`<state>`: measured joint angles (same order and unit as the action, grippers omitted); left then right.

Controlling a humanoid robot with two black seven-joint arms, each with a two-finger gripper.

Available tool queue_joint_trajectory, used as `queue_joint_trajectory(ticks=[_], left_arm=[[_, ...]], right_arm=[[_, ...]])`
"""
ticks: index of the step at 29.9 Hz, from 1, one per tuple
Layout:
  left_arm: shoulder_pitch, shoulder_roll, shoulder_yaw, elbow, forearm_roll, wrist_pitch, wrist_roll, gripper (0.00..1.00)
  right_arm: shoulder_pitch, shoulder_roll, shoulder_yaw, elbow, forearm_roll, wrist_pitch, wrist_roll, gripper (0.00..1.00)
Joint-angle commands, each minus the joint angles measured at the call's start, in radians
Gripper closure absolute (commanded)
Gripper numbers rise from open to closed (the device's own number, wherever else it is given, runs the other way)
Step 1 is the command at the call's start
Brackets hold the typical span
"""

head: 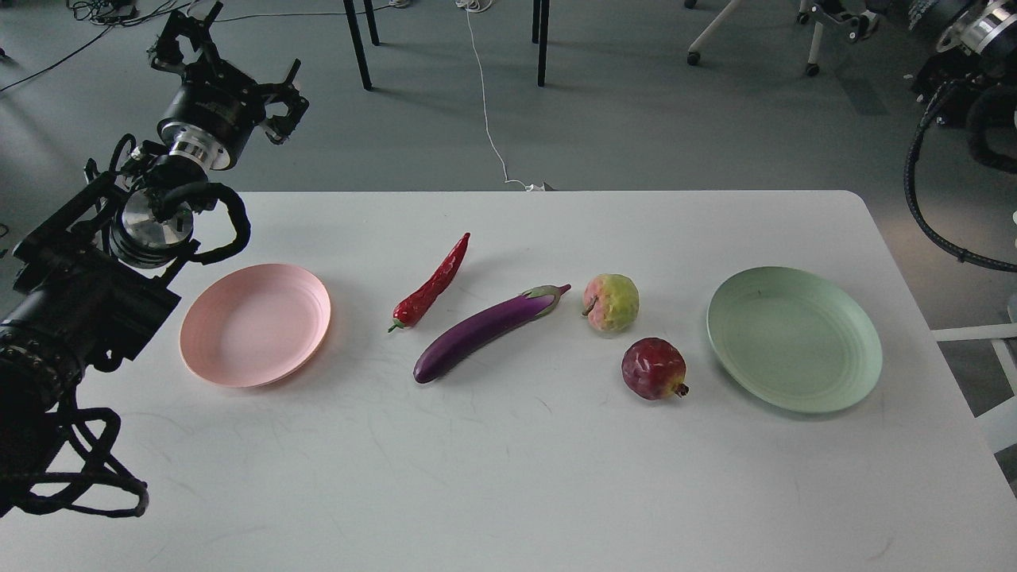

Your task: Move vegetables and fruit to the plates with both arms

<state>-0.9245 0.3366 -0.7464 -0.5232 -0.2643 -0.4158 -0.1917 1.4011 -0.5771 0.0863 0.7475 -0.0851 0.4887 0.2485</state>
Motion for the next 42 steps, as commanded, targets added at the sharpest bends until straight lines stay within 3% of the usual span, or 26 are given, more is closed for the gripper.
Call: queue_joint_trajectory(ticks=[1,9,14,18,37,42], left_arm=[[0.001,0.015,-0.001,0.0,-0.001,-0.004,0.001,0.02],[0.01,0.047,0.001,0.003,-0.001,-0.06,0.001,0.02],[0.029,0.05,-0.004,0.002,-0.003,-0.073,-0.002,0.02],[0.035,0.044,-0.004,0.0,-0.003,-0.073,-0.002,0.02],[0.02,0.045,0.002,0.002,0.0,-0.073,0.0,0.02],[0.021,0.042,0.002,0.003,0.0,-0.073,0.0,0.02]], right_arm=[[0.139,0.117,-0.245,-0.002,-0.12,0.0,0.006,0.01],[0.263,0.279,-0.603,0.009,-0.505,0.0,0.023,0.02],[0.25,0.394,-0.819,0.003,-0.709,-0.045,0.141,0.07],[0.19,0.509,-0.994,-0.011,-0.754,-0.117,0.164,0.07],[-0.022,0.577,-1.025,-0.21,-0.748,-0.133,0.161,0.08],[-0.05,0.577,-0.97,-0.221,-0.743,-0.128,0.204,0.28]])
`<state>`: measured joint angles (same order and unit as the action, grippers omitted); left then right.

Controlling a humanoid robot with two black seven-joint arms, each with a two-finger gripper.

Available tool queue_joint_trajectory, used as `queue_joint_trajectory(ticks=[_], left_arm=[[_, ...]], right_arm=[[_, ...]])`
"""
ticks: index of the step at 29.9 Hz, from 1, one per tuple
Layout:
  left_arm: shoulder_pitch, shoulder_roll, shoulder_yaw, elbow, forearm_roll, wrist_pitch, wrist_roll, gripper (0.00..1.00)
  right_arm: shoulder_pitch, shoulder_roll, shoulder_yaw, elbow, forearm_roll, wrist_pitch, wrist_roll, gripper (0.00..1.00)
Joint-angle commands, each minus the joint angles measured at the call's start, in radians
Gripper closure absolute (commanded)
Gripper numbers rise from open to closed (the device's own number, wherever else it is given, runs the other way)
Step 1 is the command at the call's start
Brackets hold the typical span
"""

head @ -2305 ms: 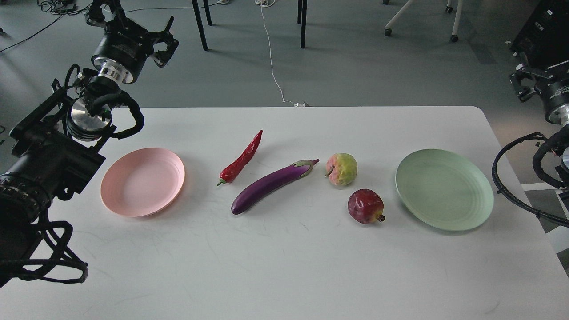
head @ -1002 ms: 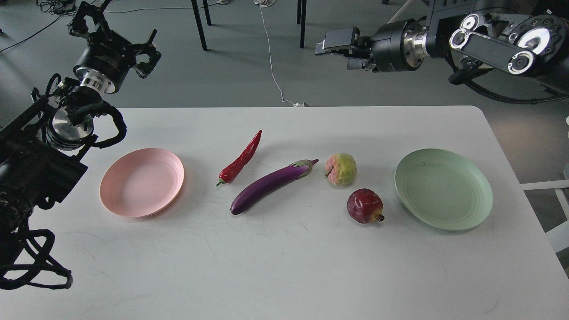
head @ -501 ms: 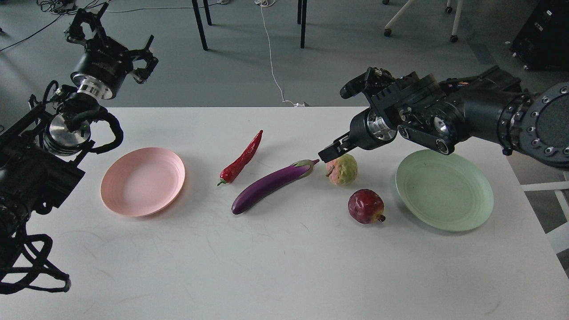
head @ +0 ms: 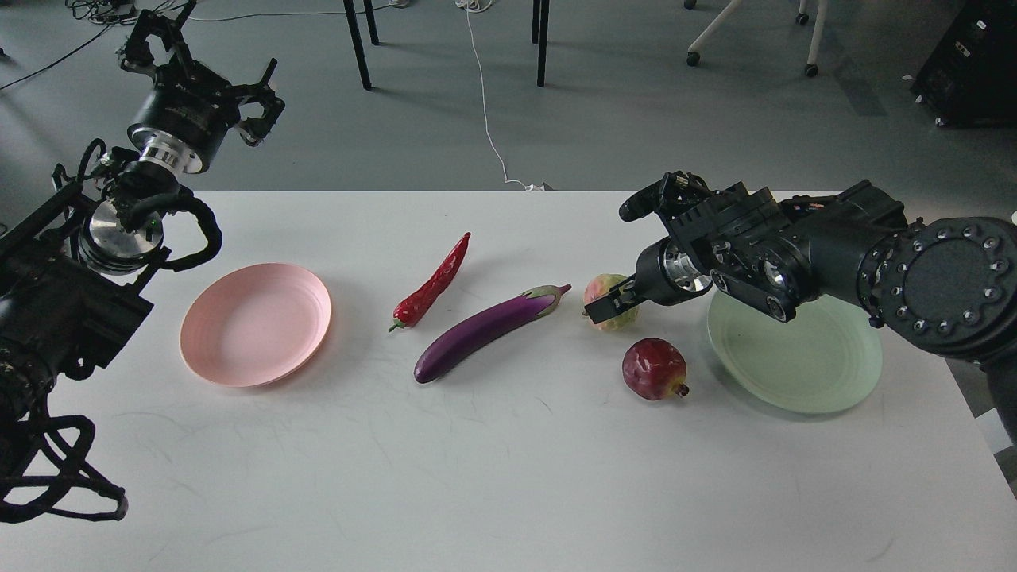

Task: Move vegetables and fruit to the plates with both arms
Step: 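Carry the peach with the right gripper onto the green plate and release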

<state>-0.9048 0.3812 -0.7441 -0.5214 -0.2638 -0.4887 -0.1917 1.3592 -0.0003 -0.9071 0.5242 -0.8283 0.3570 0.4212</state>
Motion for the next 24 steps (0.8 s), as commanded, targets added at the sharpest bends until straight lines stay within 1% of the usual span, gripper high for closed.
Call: queue_joint_trajectory(ticks=[1,2,3,5,7,10,14,17,24], left_arm=[[0.001,-0.002,0.0,0.003,0.0,0.0,0.0,0.02],[0.001,-0.002,0.0,0.003,0.0,0.0,0.0,0.02],[0.001,-0.002,0.0,0.003,0.0,0.0,0.0,0.02],[0.001,-0.001,0.0,0.003,0.0,0.0,0.0,0.02],[0.001,0.001,0.0,0.003,0.0,0.0,0.0,0.02],[0.003,0.002,0.0,0.003,0.0,0.0,0.0,0.02],[0.003,0.008,-0.001,0.003,0.0,0.0,0.0,0.02],[0.003,0.01,-0.001,0.003,-0.002,0.0,0.0,0.02],[0.006,0.01,-0.001,0.003,-0.002,0.0,0.0,0.02]], right_arm=[[-0.002,-0.001,0.02,0.002,-0.002,0.004,0.053,0.33],[0.004,-0.004,0.019,0.003,-0.005,0.004,0.065,0.36],[0.014,-0.012,0.017,0.003,-0.009,0.004,0.068,0.4],[0.041,-0.033,0.016,0.007,-0.011,0.004,0.068,0.47],[0.08,-0.085,0.016,0.023,-0.014,0.004,0.068,0.51],[0.133,-0.161,0.016,0.078,-0.015,0.005,0.068,0.5],[0.159,-0.297,0.002,0.171,-0.057,0.005,0.068,0.5],[0.138,-0.363,-0.047,0.175,-0.127,0.004,0.068,0.49],[0.052,-0.495,-0.07,0.168,-0.146,-0.01,0.068,0.46]])
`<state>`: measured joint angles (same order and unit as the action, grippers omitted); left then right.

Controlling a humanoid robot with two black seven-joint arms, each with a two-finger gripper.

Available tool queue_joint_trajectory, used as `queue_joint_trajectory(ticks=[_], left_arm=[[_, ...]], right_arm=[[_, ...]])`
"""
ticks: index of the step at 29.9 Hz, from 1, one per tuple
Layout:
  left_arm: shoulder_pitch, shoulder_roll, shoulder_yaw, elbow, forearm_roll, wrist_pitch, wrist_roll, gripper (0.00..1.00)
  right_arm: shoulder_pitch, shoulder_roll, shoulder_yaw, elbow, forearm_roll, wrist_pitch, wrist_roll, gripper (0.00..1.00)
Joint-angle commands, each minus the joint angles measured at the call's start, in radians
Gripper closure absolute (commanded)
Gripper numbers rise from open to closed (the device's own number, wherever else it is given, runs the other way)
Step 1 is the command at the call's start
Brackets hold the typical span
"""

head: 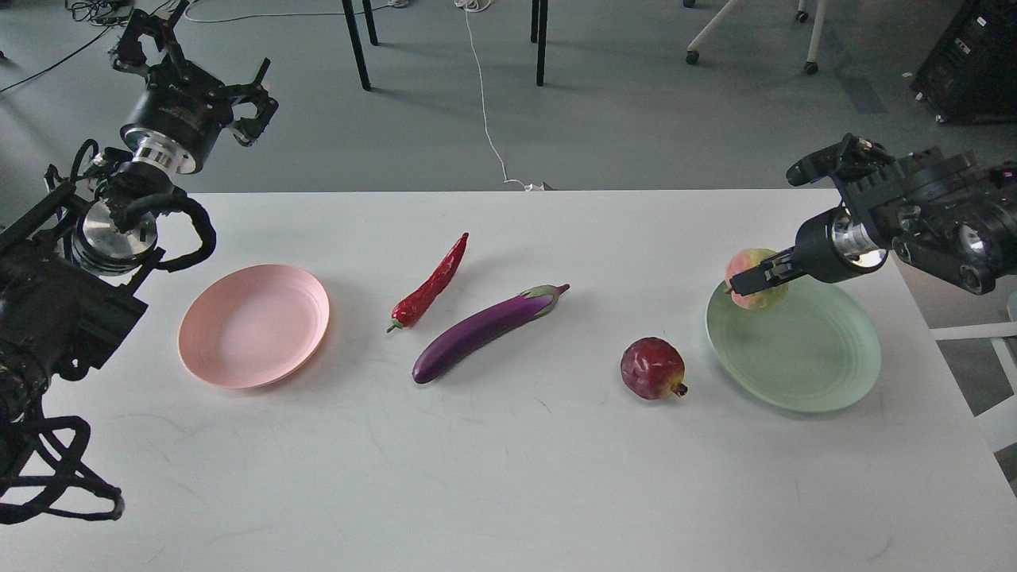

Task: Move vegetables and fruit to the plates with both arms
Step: 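Carry the peach with the right gripper onto the green plate and release, then move the right gripper to the red pomegranate and grasp it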

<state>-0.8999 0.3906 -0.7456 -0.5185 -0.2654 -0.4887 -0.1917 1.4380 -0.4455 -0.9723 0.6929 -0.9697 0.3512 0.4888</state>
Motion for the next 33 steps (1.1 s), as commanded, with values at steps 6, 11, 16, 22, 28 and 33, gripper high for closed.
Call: queue_joint_trajectory(ticks=[6,11,16,22,28,33], left_arm=[[0.003,-0.004,0.0,0.0,0.002,0.0,0.0,0.02],[0.003,-0.004,0.0,0.0,0.002,0.0,0.0,0.02],[0.004,-0.003,0.002,0.005,0.002,0.0,0.0,0.02],[0.006,-0.004,0.0,0.005,0.0,0.0,0.0,0.02],[0.006,-0.004,0.0,0.005,0.002,0.0,0.0,0.02],[0.009,0.017,0.0,0.005,0.002,0.0,0.0,0.02]], right_arm=[[-0.1,-0.07,-0.003,-0.059,-0.021,-0.031,0.0,0.22],[-0.102,-0.068,0.001,-0.056,-0.018,-0.032,-0.001,0.15],[-0.059,-0.065,0.001,-0.03,-0.012,-0.024,0.0,0.06],[0.099,-0.021,0.003,0.049,-0.009,0.031,0.0,0.04],[0.171,0.109,0.004,0.175,-0.004,0.029,-0.006,0.04],[0.168,0.169,-0.006,0.269,0.031,0.028,-0.004,0.05]])
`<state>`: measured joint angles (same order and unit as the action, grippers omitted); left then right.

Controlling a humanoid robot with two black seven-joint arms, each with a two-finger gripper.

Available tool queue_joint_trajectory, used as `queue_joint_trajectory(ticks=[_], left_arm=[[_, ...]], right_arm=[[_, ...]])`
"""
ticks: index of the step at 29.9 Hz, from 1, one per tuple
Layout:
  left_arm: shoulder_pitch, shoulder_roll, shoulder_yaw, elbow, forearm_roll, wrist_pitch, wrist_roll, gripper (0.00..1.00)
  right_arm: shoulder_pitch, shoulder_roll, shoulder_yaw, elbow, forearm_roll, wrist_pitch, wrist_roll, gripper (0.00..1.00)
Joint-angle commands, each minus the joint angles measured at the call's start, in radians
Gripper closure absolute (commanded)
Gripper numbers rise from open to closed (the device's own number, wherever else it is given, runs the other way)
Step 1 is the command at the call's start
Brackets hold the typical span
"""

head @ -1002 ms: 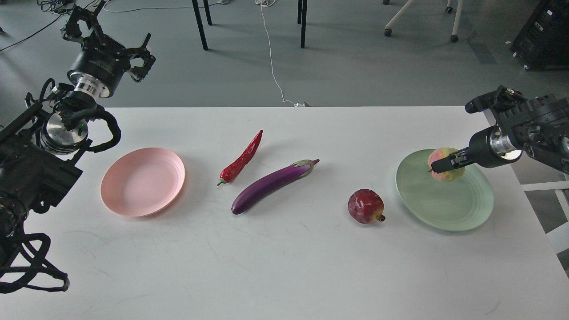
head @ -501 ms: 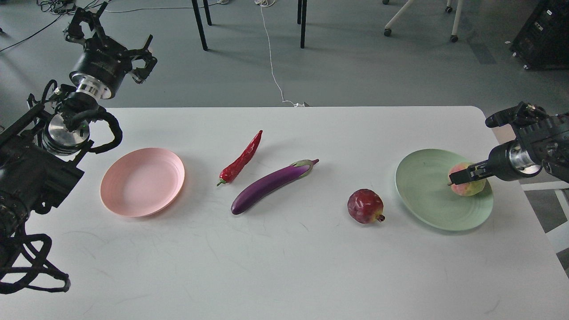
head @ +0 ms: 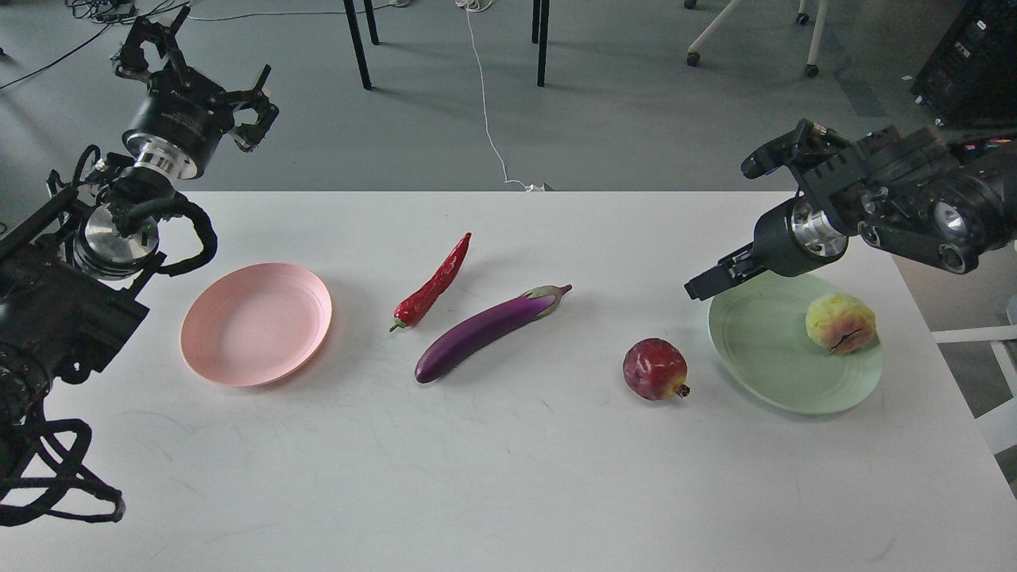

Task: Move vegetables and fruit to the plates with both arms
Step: 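Move the right gripper to the red pomegranate and grasp it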

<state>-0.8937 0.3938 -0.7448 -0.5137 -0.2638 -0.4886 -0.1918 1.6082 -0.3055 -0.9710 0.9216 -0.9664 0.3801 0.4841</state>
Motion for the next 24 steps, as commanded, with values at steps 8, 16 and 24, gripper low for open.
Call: queue_joint_trajectory(ticks=[8,16,24], left_arm=[[0.006,0.036,-0.004,0.023,-0.002,0.0,-0.002,0.02],[0.006,0.045,-0.004,0.029,-0.002,0.0,-0.002,0.02],[0.006,0.06,-0.008,0.083,-0.002,0.0,-0.002,0.02]], right_arm=[[-0.008,0.101,-0.008,0.036,0.072,-0.001,0.005,0.06],[-0.036,0.149,-0.07,0.036,0.081,-0.004,0.005,0.13],[-0.037,0.157,-0.112,0.037,0.077,-0.038,0.005,0.48]])
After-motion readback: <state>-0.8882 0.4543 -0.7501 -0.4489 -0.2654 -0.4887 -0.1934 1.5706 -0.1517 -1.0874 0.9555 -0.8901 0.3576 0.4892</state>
